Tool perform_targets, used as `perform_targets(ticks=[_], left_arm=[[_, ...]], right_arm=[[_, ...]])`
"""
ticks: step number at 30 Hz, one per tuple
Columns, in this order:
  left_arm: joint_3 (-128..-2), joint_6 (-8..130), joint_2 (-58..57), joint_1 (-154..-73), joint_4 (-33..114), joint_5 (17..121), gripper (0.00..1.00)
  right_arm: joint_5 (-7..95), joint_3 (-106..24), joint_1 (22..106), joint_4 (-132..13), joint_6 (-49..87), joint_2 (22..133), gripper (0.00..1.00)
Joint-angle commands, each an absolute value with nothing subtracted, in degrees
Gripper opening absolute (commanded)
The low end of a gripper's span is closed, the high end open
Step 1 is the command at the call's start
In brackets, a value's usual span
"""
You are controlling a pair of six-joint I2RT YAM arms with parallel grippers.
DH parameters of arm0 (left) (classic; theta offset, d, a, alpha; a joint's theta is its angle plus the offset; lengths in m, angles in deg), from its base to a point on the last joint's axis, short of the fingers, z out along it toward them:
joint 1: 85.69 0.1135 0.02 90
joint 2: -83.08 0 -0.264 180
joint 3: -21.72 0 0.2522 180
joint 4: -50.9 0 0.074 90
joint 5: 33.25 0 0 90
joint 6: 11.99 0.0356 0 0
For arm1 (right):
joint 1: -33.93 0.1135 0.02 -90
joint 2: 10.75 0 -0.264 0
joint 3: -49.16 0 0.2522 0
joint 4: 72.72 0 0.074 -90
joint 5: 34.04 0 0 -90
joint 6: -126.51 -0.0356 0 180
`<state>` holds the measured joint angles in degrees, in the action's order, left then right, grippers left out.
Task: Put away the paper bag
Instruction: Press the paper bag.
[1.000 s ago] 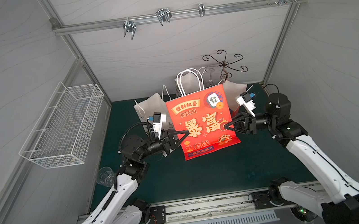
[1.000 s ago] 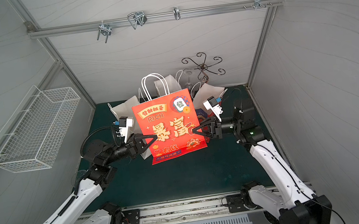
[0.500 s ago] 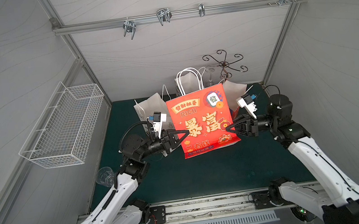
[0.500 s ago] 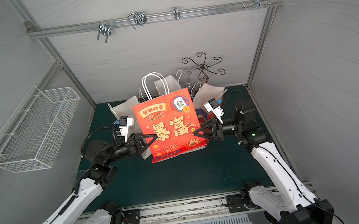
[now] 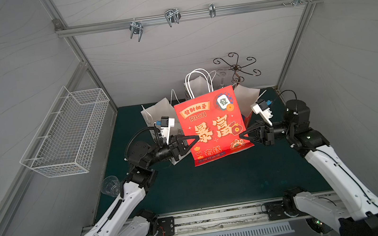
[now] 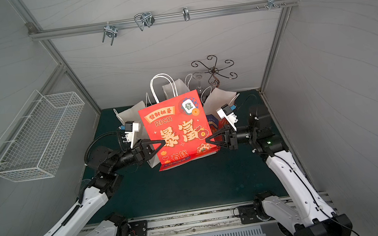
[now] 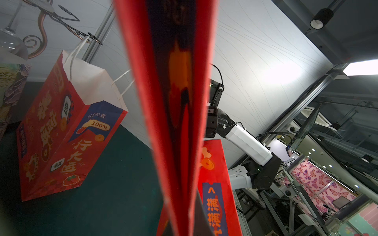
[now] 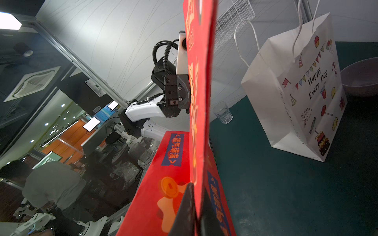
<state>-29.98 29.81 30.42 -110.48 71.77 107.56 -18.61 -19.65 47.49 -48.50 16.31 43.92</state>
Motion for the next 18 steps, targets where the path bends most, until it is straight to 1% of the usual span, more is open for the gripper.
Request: perform_targets(ticks=[1, 2, 5, 7, 10, 12, 13, 18], left_arm=[[-32.71, 30.34, 30.59, -110.41, 74.77, 106.96, 0.0], [-32.48, 31.12, 30.8, -110.4, 73.86, 107.08, 0.0], [-31.79, 33.25, 31.88, -110.34, 71.24, 106.43, 0.0], [-31.67, 34.84, 32.48, -110.38, 69.21, 105.83, 0.0], [-31.62, 36.32, 33.13, -110.4, 68.03, 104.42, 0.0], [-31.87, 36.68, 33.16, -110.38, 68.08, 104.1, 0.0], [-32.18, 36.57, 32.95, -110.38, 68.06, 104.2, 0.0], [-33.01, 35.5, 32.38, -110.41, 69.89, 105.39, 0.0]], right_arm=[[-16.31, -23.94, 46.47, -42.83, 20.4, 42.04, 0.5], [-14.18, -25.31, 45.95, -39.54, 22.68, 41.5, 0.56], [-5.18, -27.86, 44.6, -30.39, 29.56, 38.21, 0.7], [1.55, -27.28, 43.67, -28.26, 30.79, 34.82, 0.8], [10.32, -24.12, 43.39, -26.57, 32.83, 28.87, 0.9], [14.18, -20.93, 43.41, -26.0, 34.23, 24.97, 0.95], [14.31, -19.07, 43.39, -25.88, 35.44, 23.18, 0.96], [8.23, -13.24, 43.37, -25.09, 38.5, 19.75, 0.97]])
